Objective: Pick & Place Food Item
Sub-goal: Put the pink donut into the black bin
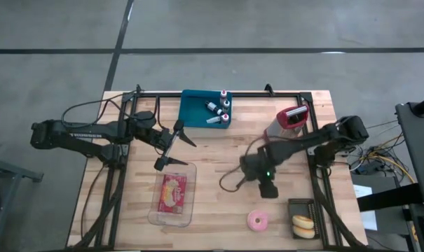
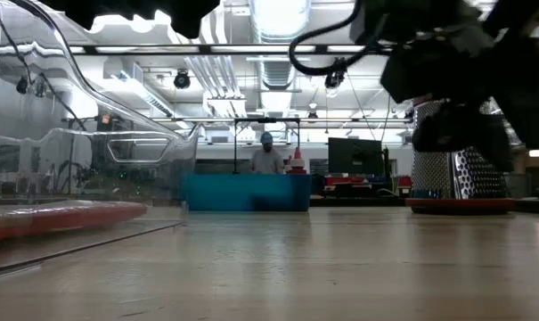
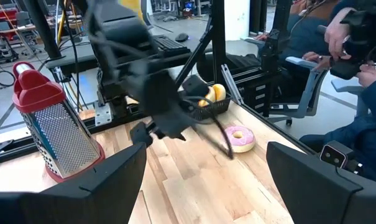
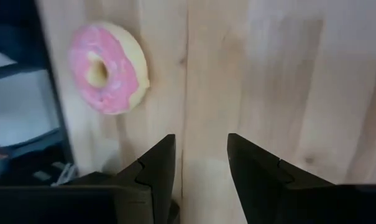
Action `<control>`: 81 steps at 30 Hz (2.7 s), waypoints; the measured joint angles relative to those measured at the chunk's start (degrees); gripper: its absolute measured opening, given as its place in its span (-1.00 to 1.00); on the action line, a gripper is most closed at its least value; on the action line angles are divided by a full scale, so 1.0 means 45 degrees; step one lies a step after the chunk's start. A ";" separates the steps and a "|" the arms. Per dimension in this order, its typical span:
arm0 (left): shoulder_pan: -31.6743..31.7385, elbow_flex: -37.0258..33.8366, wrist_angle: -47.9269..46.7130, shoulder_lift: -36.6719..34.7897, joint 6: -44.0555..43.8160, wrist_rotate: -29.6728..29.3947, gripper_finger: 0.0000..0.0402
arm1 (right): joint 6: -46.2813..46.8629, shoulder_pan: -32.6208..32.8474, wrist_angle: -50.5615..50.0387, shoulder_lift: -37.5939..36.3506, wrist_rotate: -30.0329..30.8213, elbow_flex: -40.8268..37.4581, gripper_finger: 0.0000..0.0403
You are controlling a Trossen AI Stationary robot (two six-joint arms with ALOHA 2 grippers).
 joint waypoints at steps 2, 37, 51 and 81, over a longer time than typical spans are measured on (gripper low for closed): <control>0.0005 -0.0002 -0.0001 0.0000 0.0000 -0.0001 0.69 | -0.1018 -0.0704 0.0032 -0.0010 -0.0781 0.0000 -0.31; 0.0002 -0.0002 0.0001 0.0000 0.0000 -0.0003 0.69 | -0.6980 -0.4087 0.2622 0.0185 -0.5402 -0.1922 -0.14; 0.0001 -0.0002 -0.0001 0.0000 0.0000 -0.0002 0.69 | -0.5949 -0.2908 0.5767 0.0185 -0.5377 -0.2875 -0.14; 0.0004 -0.0002 0.0000 0.0000 0.0000 0.0000 0.69 | -0.5465 -0.1568 0.8123 0.0151 -0.1956 -0.2885 -0.14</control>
